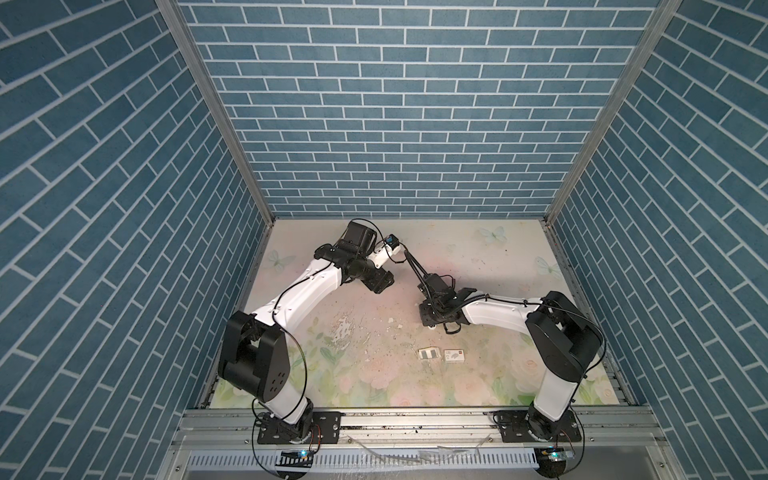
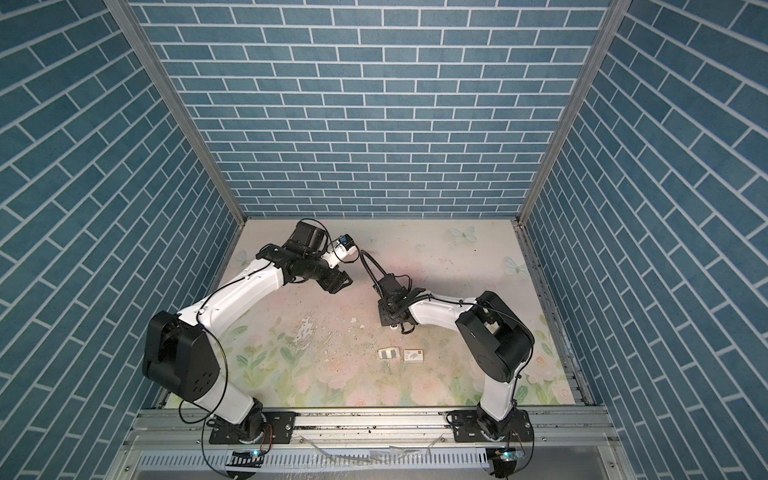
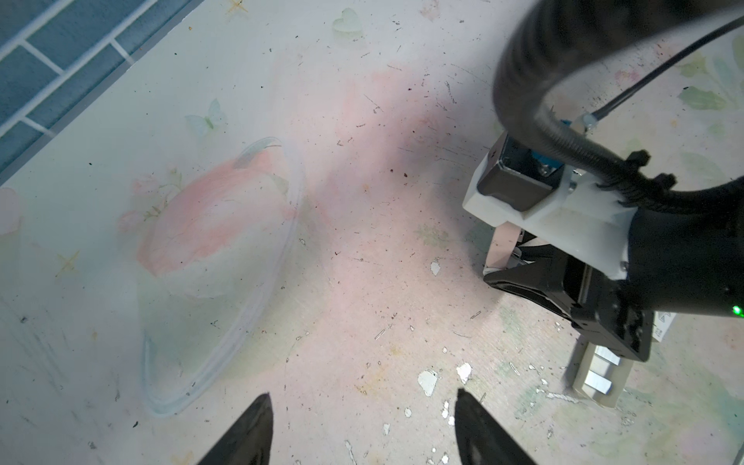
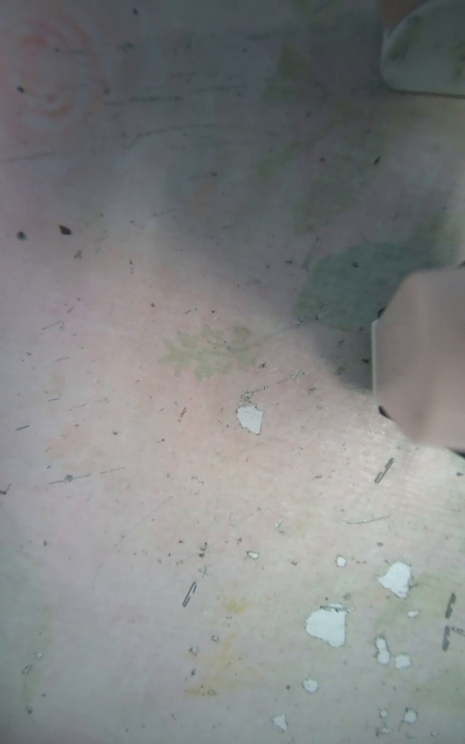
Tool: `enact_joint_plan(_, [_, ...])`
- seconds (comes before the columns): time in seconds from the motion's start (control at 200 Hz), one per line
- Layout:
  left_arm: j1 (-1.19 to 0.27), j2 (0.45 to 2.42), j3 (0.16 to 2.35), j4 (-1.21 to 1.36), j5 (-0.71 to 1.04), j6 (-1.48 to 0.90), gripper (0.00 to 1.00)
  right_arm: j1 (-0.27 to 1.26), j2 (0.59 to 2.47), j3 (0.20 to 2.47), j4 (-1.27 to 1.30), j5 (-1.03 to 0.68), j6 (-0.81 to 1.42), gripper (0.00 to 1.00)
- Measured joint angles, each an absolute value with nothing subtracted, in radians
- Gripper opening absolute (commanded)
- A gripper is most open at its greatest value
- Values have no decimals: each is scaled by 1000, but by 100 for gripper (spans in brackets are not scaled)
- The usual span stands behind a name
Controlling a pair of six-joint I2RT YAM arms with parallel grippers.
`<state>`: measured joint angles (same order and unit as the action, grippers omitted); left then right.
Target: Load the staples into the stapler
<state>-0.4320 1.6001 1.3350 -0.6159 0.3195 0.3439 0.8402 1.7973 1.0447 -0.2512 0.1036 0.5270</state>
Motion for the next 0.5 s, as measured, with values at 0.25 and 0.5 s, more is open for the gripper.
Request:
enact_joint_plan(0.25, [-432, 1600, 1334, -616, 329, 344, 73, 849, 1803, 1045, -258, 113, 527, 37])
enact_joint_plan(0.5, [-432, 1600, 1334, -616, 335, 343, 74, 851, 1803, 1045, -266, 123, 527, 41])
